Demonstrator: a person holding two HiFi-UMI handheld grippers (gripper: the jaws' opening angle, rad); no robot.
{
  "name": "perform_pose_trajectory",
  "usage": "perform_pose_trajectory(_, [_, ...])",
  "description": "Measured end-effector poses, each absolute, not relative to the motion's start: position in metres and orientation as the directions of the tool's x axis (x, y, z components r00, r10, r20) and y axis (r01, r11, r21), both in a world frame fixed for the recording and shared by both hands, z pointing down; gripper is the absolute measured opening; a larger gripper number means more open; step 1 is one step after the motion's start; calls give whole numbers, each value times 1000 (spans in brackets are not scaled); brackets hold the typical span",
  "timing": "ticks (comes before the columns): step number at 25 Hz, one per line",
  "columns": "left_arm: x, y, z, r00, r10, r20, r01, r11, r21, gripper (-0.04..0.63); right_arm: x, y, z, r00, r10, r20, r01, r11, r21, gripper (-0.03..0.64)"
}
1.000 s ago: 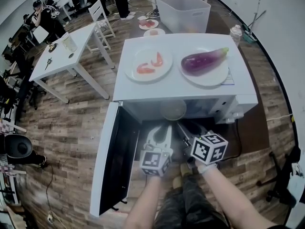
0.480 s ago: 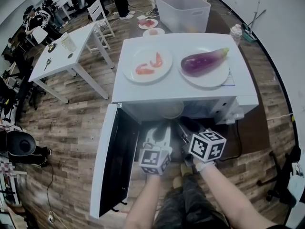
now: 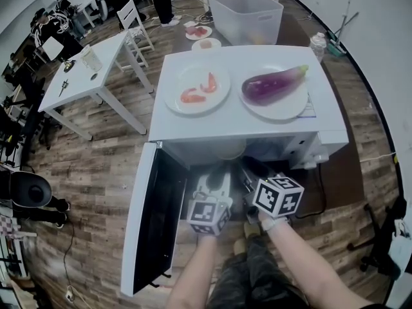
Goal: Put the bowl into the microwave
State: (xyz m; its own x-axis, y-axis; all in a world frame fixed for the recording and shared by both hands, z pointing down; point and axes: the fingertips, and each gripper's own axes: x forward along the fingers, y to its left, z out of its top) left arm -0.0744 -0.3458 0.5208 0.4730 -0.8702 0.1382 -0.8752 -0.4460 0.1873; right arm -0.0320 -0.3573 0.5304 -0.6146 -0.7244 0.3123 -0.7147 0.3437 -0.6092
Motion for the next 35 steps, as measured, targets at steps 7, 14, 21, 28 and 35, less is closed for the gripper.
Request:
perform_pose_trajectory(7, [-74,-346,522,476,-868,140,-873,-447,196,9,-31,-358,531,-618,-721,314,-714,346,-609,94])
perform_pose_trajectory(14, [-75,-344,523,473,-869,144,-873,-440,211,9,-29,-354,536,-605,-727,326,-726,333,-602,38])
perform_pose_trajectory(21, [-73,-339,517,480,-867,133,-868,-449,211,0,-27,-347,531,-599,-738,311,-737,355,-576,5])
perform_pose_trajectory(28, [-73,-331,513,482,-867,125,-866,-451,214,0,-23,-339,526,-590,-750,301,-754,376,-539,3])
perform_pose_trajectory(35, [-72,-319,512,487,-865,124,-864,-457,211,0,-23,-329,513,-601,-752,270,-755,425,-499,2])
